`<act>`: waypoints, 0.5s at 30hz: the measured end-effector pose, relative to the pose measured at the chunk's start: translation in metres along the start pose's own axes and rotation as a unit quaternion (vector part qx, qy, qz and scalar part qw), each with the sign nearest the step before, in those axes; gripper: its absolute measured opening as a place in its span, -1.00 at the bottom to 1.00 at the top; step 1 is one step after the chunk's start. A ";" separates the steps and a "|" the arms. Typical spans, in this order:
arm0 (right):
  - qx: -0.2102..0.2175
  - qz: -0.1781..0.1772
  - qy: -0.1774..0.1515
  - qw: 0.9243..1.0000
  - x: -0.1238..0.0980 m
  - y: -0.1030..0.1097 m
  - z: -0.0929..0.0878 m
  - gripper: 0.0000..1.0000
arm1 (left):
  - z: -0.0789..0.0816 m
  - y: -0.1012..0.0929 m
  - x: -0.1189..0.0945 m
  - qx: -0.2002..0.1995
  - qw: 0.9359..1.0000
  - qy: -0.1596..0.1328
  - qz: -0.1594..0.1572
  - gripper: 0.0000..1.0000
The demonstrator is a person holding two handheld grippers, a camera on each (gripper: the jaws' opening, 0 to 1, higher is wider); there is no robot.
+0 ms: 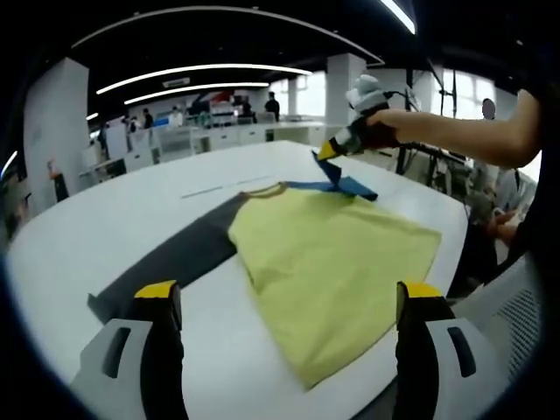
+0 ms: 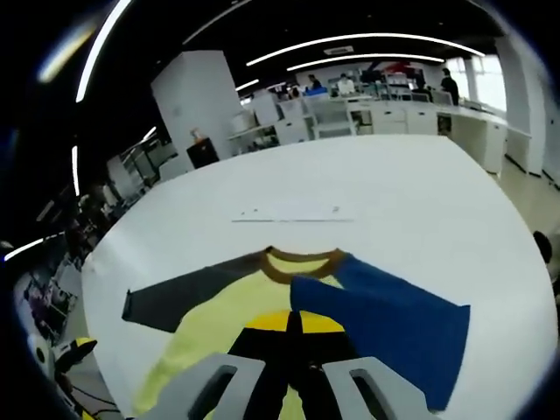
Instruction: Fold the garment on the visible template until the final outline fits inside the template.
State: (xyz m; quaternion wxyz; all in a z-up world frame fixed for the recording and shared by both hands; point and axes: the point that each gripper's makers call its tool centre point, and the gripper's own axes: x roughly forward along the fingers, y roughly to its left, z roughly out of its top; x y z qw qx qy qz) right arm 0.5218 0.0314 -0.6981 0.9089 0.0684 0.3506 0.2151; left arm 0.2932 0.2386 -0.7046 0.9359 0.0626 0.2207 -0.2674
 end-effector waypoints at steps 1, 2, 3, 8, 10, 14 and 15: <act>0.001 0.003 0.001 1.000 0.003 0.004 0.000 -1.00 | -0.001 0.001 0.000 0.000 1.000 0.001 0.001 0.98; 0.001 0.006 0.004 1.000 0.005 0.007 0.000 -1.00 | -0.002 0.001 0.000 -0.001 1.000 0.002 0.001 0.98; -0.001 0.009 0.006 1.000 0.008 0.011 -0.001 -1.00 | -0.002 0.001 0.000 0.000 1.000 0.003 0.001 0.98; -0.008 0.018 0.014 1.000 0.018 0.023 0.000 -1.00 | -0.001 0.002 0.000 0.000 1.000 0.002 0.002 0.98; -0.012 0.020 0.018 1.000 0.023 0.027 0.000 -1.00 | -0.001 0.002 0.001 -0.001 1.000 0.002 0.002 0.98; -0.014 0.027 0.024 0.999 0.031 0.034 0.004 -1.00 | -0.003 0.003 0.000 -0.002 1.000 0.004 0.003 0.98; -0.014 0.028 0.025 0.999 0.032 0.036 0.004 -1.00 | -0.003 0.003 0.000 -0.002 1.000 0.005 0.004 0.98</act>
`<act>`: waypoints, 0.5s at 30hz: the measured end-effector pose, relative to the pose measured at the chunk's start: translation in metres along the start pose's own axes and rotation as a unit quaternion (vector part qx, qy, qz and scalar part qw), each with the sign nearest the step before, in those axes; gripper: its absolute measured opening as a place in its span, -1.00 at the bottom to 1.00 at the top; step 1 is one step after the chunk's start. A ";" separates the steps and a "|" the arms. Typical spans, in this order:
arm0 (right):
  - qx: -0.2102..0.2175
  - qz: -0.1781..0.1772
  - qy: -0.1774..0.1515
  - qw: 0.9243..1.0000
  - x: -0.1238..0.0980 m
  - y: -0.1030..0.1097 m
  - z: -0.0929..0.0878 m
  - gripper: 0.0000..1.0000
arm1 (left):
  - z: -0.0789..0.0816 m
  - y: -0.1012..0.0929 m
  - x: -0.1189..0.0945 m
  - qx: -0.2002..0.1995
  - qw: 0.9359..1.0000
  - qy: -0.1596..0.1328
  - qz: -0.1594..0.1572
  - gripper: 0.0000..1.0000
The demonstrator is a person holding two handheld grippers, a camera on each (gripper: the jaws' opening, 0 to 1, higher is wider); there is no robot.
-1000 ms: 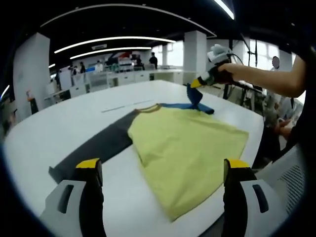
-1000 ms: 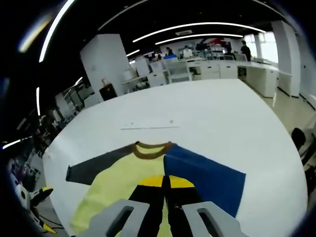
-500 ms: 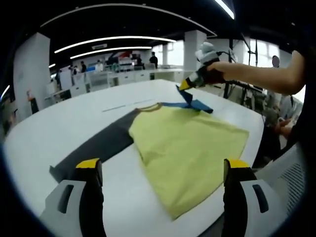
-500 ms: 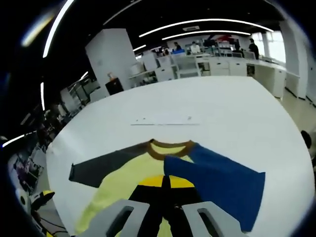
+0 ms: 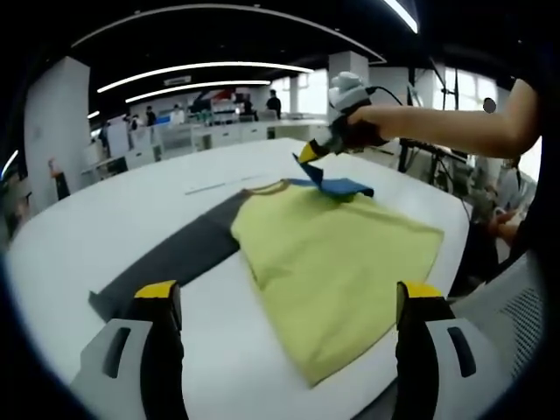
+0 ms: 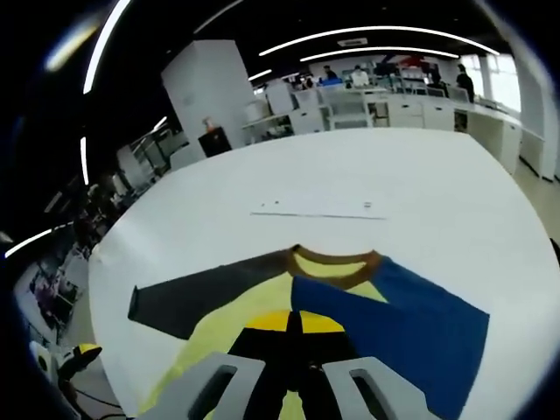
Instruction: Fold the garment on the visible template until the final outline fits inside the template.
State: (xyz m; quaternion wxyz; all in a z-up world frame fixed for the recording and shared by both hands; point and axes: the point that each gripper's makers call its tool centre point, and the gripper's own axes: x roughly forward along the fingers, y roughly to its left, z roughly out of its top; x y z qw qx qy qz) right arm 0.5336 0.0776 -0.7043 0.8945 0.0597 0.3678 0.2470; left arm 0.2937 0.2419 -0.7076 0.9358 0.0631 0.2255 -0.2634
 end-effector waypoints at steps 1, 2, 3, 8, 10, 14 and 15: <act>-0.001 0.001 0.000 1.000 0.002 0.002 0.002 -1.00 | 0.000 0.000 0.000 0.000 1.000 0.001 0.001 0.98; -0.001 0.003 0.001 1.000 0.003 0.004 0.003 -1.00 | 0.000 0.000 0.000 0.000 1.000 0.001 0.001 0.98; -0.001 0.007 0.002 1.000 0.006 0.007 0.004 -1.00 | 0.000 0.000 0.000 0.000 1.000 0.001 0.001 0.98; -0.006 0.017 0.008 1.000 0.013 0.019 0.008 -1.00 | 0.000 0.001 -0.001 0.001 1.000 0.001 0.003 0.98; -0.006 0.025 0.009 1.000 0.016 0.026 0.010 -1.00 | 0.000 0.002 -0.002 0.001 1.000 0.001 0.004 0.98; -0.017 0.036 0.014 0.999 0.022 0.041 0.012 -1.00 | -0.001 0.004 -0.002 0.001 1.000 0.002 0.006 0.98; -0.020 0.038 0.017 0.999 0.024 0.043 0.011 -1.00 | -0.001 0.004 -0.003 0.001 1.000 0.002 0.007 0.98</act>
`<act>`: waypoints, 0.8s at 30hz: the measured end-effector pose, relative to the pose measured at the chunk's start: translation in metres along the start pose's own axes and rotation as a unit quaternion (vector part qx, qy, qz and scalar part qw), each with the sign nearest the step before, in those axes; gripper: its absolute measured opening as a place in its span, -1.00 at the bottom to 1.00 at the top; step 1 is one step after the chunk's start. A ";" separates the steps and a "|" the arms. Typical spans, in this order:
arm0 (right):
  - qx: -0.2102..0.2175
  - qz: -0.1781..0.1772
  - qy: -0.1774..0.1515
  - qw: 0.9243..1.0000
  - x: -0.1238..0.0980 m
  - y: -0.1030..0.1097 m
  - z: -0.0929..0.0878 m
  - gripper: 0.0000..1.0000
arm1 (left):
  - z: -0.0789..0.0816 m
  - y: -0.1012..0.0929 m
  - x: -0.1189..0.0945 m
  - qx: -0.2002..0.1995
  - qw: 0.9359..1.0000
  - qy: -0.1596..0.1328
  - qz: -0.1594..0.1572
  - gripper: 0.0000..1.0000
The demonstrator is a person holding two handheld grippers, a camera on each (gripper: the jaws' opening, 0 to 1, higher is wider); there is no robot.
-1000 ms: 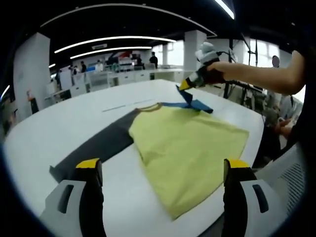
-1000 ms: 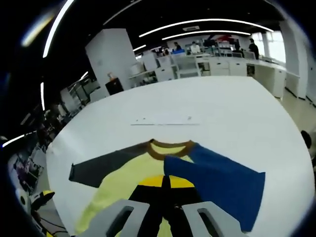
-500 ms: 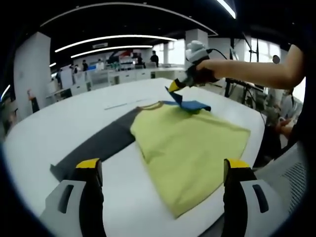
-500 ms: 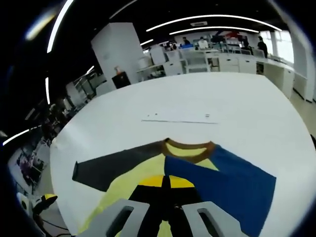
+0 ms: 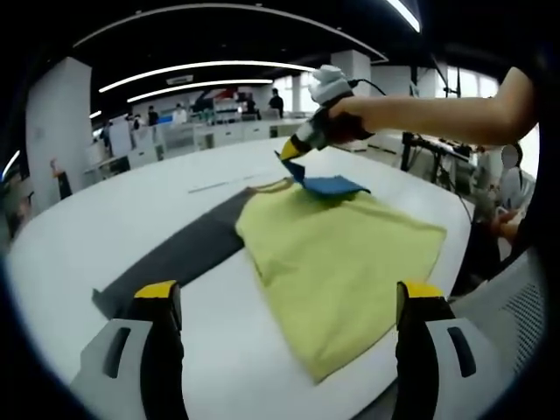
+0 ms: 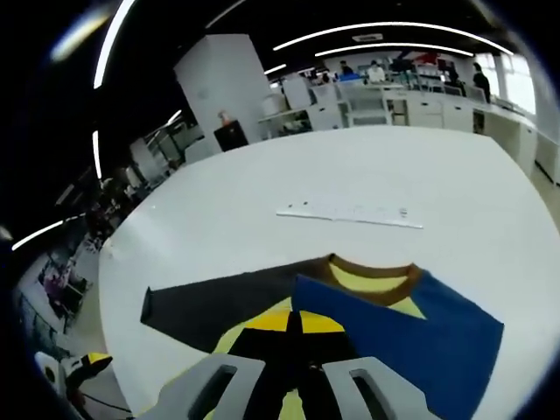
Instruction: Fold the garment on the visible template until the final outline fits inside the template.
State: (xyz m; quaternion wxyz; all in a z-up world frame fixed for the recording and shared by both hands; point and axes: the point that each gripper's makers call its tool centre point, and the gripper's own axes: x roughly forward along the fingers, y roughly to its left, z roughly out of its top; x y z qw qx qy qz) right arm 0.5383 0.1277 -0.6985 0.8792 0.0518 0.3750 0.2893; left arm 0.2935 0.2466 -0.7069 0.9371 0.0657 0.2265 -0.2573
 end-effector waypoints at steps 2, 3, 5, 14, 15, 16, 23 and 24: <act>-0.007 0.005 0.006 1.000 0.004 0.005 -0.001 -1.00 | 0.000 0.000 -0.001 0.000 1.000 -0.001 0.001 0.98; -0.011 0.007 0.009 1.000 0.006 0.007 -0.001 -1.00 | 0.000 0.000 -0.001 -0.001 1.000 0.000 0.002 0.98; -0.018 0.008 0.014 1.000 0.010 0.010 -0.002 -1.00 | -0.001 0.001 -0.002 -0.001 1.000 0.001 0.003 0.98; -0.059 0.034 0.037 0.997 0.024 0.035 -0.006 -1.00 | -0.006 0.008 -0.006 -0.003 1.000 0.003 0.009 0.98; -0.063 0.036 0.042 0.996 0.025 0.039 -0.009 -1.00 | -0.006 0.008 -0.006 -0.004 1.000 0.004 0.010 0.98; -0.063 0.036 0.045 0.996 0.026 0.041 -0.011 -1.00 | -0.006 0.008 -0.006 -0.004 1.000 0.003 0.010 0.98; -0.105 0.056 0.077 0.990 0.031 0.063 -0.039 -1.00 | -0.008 0.007 -0.004 -0.006 1.000 0.003 0.010 0.98; -0.107 0.057 0.080 0.989 0.031 0.065 -0.042 -1.00 | -0.008 0.007 -0.004 -0.005 1.000 0.004 0.009 0.98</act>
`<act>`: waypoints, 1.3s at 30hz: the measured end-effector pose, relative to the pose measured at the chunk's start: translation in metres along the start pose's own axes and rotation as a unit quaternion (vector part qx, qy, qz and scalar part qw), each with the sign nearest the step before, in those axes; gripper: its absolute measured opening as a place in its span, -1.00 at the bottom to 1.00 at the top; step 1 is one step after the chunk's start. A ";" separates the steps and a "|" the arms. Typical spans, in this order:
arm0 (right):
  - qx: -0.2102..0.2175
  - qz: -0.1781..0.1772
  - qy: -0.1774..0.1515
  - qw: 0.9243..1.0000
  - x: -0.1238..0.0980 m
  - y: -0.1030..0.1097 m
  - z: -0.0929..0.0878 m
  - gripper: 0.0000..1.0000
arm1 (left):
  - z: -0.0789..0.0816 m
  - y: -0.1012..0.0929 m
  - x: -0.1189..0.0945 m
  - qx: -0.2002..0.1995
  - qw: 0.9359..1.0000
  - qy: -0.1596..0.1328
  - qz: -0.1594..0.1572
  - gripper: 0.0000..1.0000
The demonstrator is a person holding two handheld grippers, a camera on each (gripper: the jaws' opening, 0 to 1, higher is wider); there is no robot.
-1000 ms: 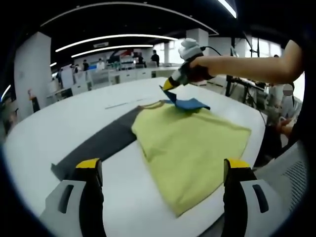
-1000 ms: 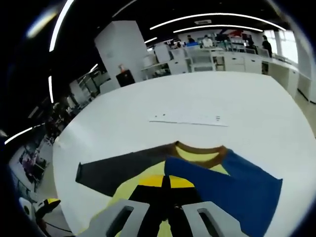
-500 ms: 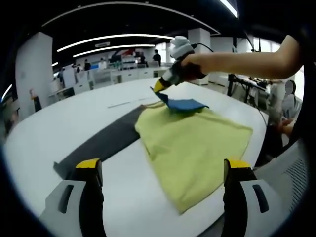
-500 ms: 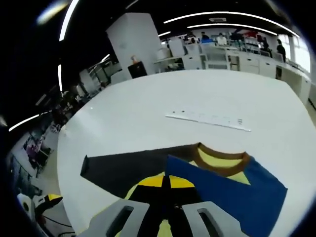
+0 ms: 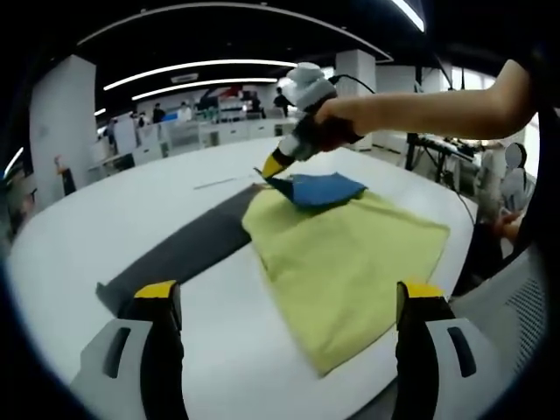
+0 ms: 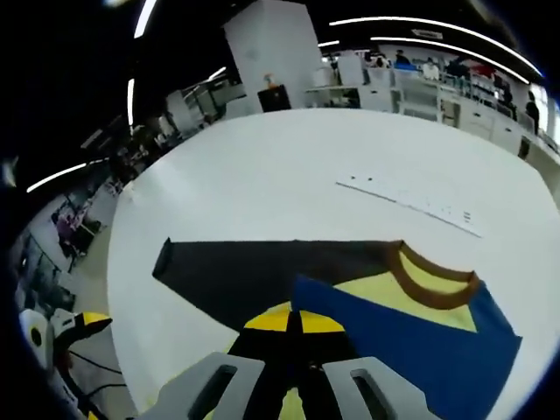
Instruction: Fold the garment on the visible template until the final outline fits inside the template.
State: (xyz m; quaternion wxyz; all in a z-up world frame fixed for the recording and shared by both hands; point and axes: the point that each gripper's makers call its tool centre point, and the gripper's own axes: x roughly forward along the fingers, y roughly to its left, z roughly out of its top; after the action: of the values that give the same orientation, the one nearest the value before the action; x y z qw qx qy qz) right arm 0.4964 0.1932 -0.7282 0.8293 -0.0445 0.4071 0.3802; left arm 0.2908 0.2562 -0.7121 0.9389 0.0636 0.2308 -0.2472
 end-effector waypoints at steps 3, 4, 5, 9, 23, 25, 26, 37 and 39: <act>-0.007 0.005 0.008 1.000 0.006 0.006 -0.008 -1.00 | 0.000 0.000 0.000 0.000 1.000 -0.001 0.000 0.98; -0.007 0.005 0.009 1.000 0.006 0.007 -0.010 -1.00 | 0.000 0.000 0.000 0.000 1.000 -0.001 0.000 0.98; -0.006 0.007 0.011 1.000 0.009 0.008 -0.012 -1.00 | 0.000 0.000 -0.001 -0.001 1.000 -0.002 0.001 0.98; -0.001 0.006 0.012 1.000 0.017 0.009 -0.018 -1.00 | -0.001 0.001 -0.002 -0.002 1.000 0.000 0.003 0.98; 0.003 0.020 -0.010 1.000 0.030 0.010 -0.022 -0.96 | -0.001 0.001 -0.003 -0.001 1.000 0.001 0.004 0.98; 0.001 0.018 -0.016 1.000 0.028 0.007 -0.020 -0.75 | -0.001 0.001 -0.003 0.002 1.000 0.002 0.003 0.98; 0.001 0.018 -0.017 1.000 0.026 0.006 -0.019 -0.65 | -0.001 0.002 -0.003 0.004 1.000 0.002 0.005 0.98; -0.021 0.006 -0.045 0.999 -0.009 -0.026 -0.019 0.01 | 0.004 0.003 -0.003 0.015 1.000 0.001 0.008 0.98; -0.026 0.000 -0.049 0.998 -0.018 -0.036 -0.021 0.10 | 0.006 0.002 -0.003 0.013 1.000 -0.001 0.009 0.98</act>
State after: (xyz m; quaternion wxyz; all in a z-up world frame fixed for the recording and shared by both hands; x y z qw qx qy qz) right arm 0.5002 0.1490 -0.7377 0.8471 -0.0470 0.3558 0.3919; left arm 0.2916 0.2582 -0.7055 0.9404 0.0779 0.2259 -0.2419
